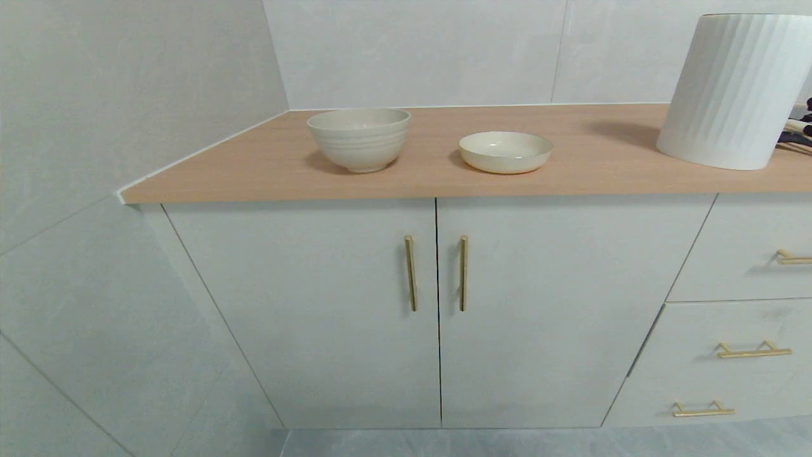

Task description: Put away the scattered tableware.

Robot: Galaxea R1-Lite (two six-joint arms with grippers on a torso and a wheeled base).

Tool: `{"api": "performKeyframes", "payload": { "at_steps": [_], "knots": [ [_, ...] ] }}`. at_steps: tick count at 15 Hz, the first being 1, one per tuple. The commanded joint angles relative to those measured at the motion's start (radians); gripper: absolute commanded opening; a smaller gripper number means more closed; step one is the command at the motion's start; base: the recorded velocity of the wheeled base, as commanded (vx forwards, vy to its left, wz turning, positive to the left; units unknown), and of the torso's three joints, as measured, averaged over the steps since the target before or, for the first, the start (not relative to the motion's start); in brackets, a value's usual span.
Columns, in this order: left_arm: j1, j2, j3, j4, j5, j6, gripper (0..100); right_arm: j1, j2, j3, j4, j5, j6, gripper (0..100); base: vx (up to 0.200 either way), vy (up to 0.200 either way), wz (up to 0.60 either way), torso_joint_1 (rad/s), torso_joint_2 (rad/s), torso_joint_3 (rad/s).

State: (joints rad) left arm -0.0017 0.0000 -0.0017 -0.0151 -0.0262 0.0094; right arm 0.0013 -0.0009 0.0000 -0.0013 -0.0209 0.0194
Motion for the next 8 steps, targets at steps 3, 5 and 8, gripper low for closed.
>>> {"api": "performKeyframes", "payload": {
  "at_steps": [3,5,8],
  "knots": [
    [0.000,0.000,0.000,0.000,0.000,0.000,100,0.000,0.001,0.000,0.000,0.001,0.001,100,0.000,0.000,0.00,0.000,0.00,0.000],
    [0.000,0.000,0.000,0.000,0.000,0.000,100,0.000,0.001,0.000,0.000,0.001,0.001,100,0.000,0.000,0.00,0.000,0.00,0.000],
    [0.000,0.000,0.000,0.000,0.000,0.000,100,0.000,0.001,0.000,0.000,0.001,-0.013,100,0.000,0.000,0.00,0.000,0.00,0.000]
  ]
}}
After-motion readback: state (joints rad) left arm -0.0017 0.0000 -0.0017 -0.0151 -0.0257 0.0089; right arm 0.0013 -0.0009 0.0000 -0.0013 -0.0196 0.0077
